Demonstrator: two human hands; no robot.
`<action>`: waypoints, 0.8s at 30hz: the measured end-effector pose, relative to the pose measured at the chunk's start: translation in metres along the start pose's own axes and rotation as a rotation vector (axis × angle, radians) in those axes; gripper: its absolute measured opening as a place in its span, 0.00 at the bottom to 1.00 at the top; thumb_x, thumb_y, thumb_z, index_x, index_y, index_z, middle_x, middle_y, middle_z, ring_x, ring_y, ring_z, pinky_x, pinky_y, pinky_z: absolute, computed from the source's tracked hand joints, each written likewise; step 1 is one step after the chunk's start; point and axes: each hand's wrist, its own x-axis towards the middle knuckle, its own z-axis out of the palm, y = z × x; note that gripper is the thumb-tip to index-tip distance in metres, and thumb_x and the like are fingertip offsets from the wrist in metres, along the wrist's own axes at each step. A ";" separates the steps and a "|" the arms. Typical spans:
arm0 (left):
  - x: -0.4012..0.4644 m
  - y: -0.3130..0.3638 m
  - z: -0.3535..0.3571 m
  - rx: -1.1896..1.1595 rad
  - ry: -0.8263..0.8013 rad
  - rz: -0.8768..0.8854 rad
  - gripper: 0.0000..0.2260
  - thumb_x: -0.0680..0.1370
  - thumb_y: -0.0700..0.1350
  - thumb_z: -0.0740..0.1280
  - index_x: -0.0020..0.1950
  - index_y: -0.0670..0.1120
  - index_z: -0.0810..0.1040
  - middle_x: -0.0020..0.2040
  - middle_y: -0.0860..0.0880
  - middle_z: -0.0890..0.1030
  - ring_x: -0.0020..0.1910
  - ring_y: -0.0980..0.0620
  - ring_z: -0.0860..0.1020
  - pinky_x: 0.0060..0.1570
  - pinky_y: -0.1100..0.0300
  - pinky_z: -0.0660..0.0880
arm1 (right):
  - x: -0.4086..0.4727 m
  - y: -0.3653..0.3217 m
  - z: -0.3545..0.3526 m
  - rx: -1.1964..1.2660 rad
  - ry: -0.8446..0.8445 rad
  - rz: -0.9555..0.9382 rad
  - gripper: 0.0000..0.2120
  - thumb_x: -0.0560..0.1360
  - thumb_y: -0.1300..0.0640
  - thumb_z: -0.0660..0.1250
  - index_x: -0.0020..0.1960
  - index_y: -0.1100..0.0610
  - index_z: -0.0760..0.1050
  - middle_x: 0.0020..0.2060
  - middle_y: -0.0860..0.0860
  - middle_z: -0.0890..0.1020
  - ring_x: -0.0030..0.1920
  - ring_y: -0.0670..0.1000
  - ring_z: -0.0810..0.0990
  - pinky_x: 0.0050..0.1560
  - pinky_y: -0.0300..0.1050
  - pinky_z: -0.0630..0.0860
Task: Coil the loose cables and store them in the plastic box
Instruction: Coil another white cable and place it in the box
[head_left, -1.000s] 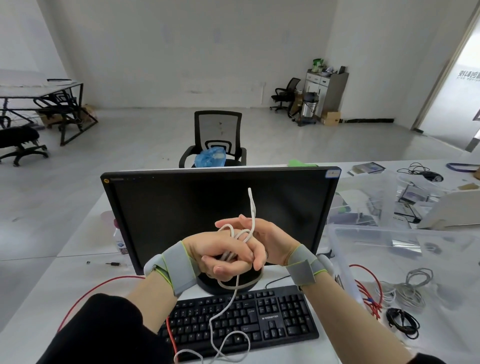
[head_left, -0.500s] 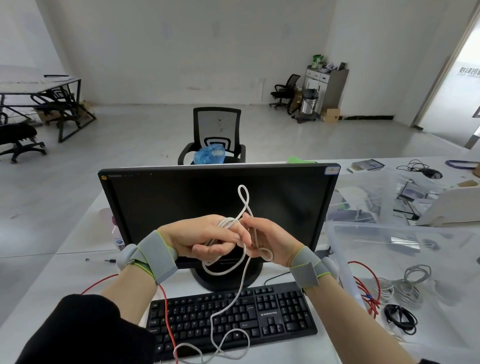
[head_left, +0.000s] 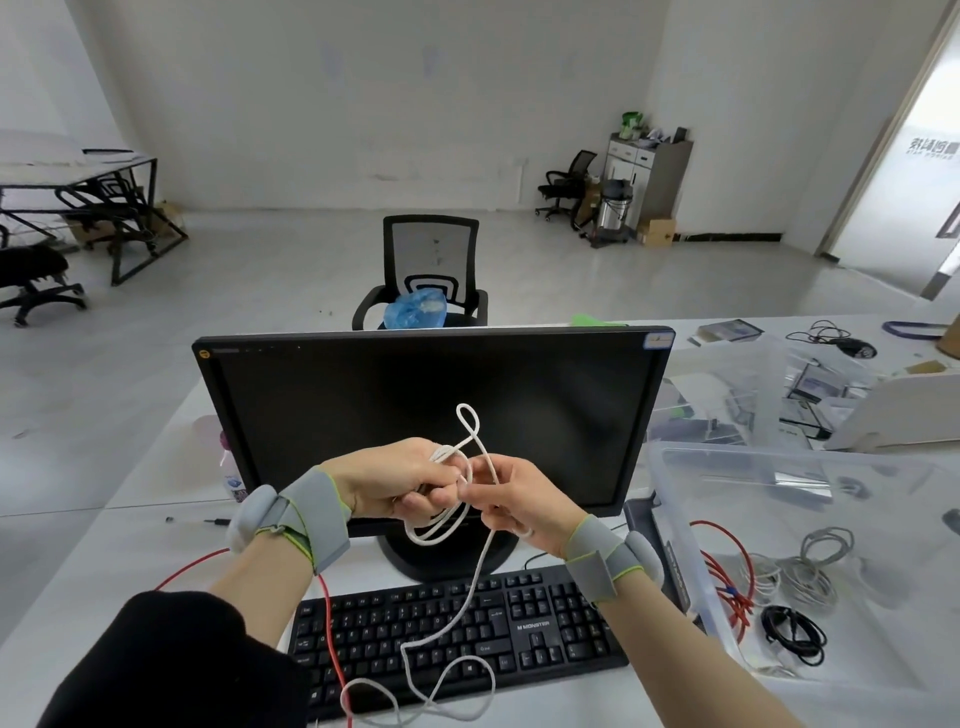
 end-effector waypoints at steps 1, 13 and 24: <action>0.002 -0.002 -0.001 0.053 0.023 -0.001 0.05 0.82 0.38 0.54 0.51 0.41 0.69 0.28 0.50 0.71 0.20 0.59 0.63 0.22 0.68 0.61 | 0.001 0.001 0.001 -0.090 0.055 -0.013 0.06 0.75 0.68 0.66 0.43 0.58 0.74 0.27 0.47 0.72 0.22 0.42 0.65 0.22 0.32 0.61; -0.001 -0.008 0.003 -0.053 -0.038 -0.013 0.19 0.79 0.57 0.54 0.36 0.45 0.67 0.18 0.53 0.60 0.16 0.58 0.56 0.19 0.67 0.56 | 0.000 0.000 -0.006 -0.249 0.070 -0.096 0.04 0.75 0.61 0.67 0.43 0.56 0.80 0.24 0.43 0.72 0.25 0.42 0.64 0.26 0.32 0.62; 0.004 -0.003 -0.002 -0.262 0.245 0.135 0.19 0.84 0.53 0.48 0.35 0.47 0.63 0.22 0.53 0.59 0.17 0.58 0.54 0.20 0.66 0.53 | 0.014 0.006 -0.030 -0.765 0.421 -0.112 0.08 0.78 0.58 0.61 0.40 0.53 0.74 0.28 0.46 0.79 0.31 0.45 0.76 0.41 0.45 0.77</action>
